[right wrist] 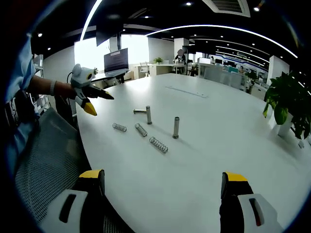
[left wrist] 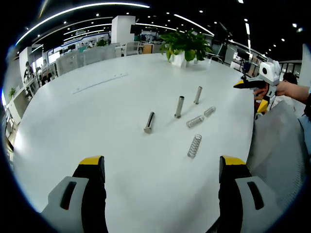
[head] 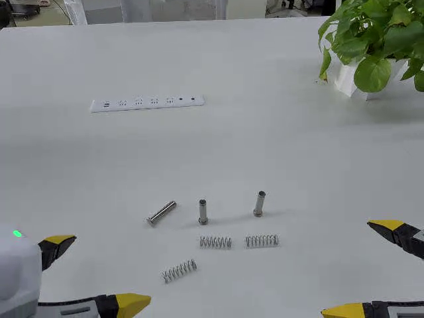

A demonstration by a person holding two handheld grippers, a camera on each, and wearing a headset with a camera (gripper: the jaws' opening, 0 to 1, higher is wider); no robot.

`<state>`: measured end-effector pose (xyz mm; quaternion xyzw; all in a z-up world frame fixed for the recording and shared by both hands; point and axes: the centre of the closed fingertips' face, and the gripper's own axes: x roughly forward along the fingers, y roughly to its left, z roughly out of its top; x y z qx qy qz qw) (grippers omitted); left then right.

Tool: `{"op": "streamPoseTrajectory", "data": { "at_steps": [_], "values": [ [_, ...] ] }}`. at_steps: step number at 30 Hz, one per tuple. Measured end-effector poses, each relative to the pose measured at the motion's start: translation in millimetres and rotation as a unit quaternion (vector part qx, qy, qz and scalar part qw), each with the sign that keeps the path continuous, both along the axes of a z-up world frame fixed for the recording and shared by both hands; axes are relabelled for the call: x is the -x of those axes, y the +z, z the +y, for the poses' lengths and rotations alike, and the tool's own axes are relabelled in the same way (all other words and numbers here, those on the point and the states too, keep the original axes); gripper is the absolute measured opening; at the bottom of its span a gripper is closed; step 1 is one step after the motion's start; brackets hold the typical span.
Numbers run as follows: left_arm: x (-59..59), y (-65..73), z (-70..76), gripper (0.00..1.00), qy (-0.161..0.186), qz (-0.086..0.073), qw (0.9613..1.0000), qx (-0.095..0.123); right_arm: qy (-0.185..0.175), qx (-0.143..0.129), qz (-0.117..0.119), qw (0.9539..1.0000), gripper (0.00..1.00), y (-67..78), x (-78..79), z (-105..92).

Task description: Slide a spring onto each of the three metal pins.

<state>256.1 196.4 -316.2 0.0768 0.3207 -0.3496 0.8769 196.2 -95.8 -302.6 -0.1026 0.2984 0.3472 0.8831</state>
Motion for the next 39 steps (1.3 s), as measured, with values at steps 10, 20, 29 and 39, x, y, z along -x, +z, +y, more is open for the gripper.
{"op": "streamPoseTrajectory", "data": {
  "at_steps": [10, 20, 29, 39],
  "values": [
    [-26.2, 0.8, -15.8, 0.96, -0.032, 0.009, 0.9993, -0.018, -0.004, -0.001, 0.002, 1.0000, 0.99, -0.4, -0.6, -3.5],
    [-61.5, 2.4, -25.5, 0.92, -0.044, 0.033, 0.9981, -0.027, -0.009, -0.003, 0.004, 1.0000, 0.99, -0.5, 0.3, -4.8],
    [-88.4, -3.8, -41.0, 0.67, -0.059, 0.054, 0.9954, -0.051, -0.014, -0.004, 0.006, 0.9999, 0.99, -1.6, 1.3, -6.4],
    [-104.5, -18.6, -60.5, 0.38, -0.085, 0.078, 0.9898, -0.083, -0.016, -0.004, 0.011, 0.9998, 0.99, -4.9, 3.0, -7.3]
  ]
}}
